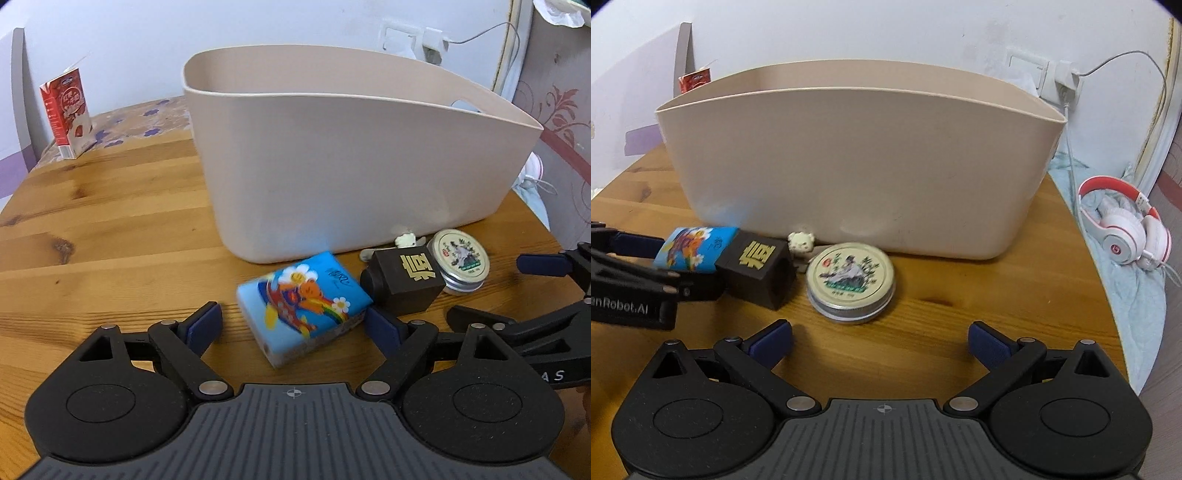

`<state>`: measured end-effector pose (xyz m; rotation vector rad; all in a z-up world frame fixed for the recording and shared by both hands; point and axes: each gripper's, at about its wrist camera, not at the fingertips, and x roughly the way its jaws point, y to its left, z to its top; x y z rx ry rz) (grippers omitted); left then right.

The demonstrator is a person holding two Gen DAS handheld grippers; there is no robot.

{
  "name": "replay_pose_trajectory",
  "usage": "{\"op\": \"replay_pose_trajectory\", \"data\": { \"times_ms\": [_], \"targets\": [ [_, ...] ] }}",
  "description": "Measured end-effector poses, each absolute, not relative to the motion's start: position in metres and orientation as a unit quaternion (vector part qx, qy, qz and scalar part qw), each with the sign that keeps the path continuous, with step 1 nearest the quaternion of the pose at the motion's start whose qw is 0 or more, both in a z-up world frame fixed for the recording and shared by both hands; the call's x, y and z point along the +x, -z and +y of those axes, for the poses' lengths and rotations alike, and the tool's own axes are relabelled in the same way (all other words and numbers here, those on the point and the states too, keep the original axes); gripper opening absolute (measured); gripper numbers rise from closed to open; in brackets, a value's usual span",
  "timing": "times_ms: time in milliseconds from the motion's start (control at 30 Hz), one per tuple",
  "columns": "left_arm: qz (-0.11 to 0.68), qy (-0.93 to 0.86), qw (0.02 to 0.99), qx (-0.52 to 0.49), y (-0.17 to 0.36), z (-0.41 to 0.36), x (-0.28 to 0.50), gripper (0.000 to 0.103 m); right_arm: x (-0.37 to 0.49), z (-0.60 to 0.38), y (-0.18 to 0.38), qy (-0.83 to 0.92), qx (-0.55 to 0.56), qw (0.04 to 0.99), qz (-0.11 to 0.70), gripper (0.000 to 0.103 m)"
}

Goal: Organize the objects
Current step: 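Grasp the blue cartoon soap box with left tool while right tool grasps the round tin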

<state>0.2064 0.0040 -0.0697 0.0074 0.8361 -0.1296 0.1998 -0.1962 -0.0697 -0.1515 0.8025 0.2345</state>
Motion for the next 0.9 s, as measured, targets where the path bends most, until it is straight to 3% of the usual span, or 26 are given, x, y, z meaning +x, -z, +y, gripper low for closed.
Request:
{"op": "replay_pose_trajectory", "data": {
  "times_ms": [300,467,633,733,900],
  "targets": [
    [0.394,0.060,0.917,-0.017,0.071,0.005,0.210,0.087,0.210,-0.200,0.073,-0.122,-0.060,0.915,0.379,0.103],
    [0.389,0.061,0.919,0.003,0.072,0.004,0.211,0.078,0.212,-0.198,0.073,-0.128,-0.058,0.917,0.373,0.100],
    [0.394,0.065,0.917,0.007,0.071,0.006,0.206,0.077,0.212,-0.196,0.069,-0.139,-0.059,0.920,0.363,0.074],
    [0.394,0.070,0.916,0.008,0.071,0.007,0.202,0.077,0.211,-0.191,0.065,-0.152,-0.062,0.917,0.363,0.050],
    [0.391,0.067,0.918,0.005,0.072,0.010,0.194,0.077,0.204,-0.184,0.064,-0.154,-0.069,0.915,0.366,0.050]
  ]
}}
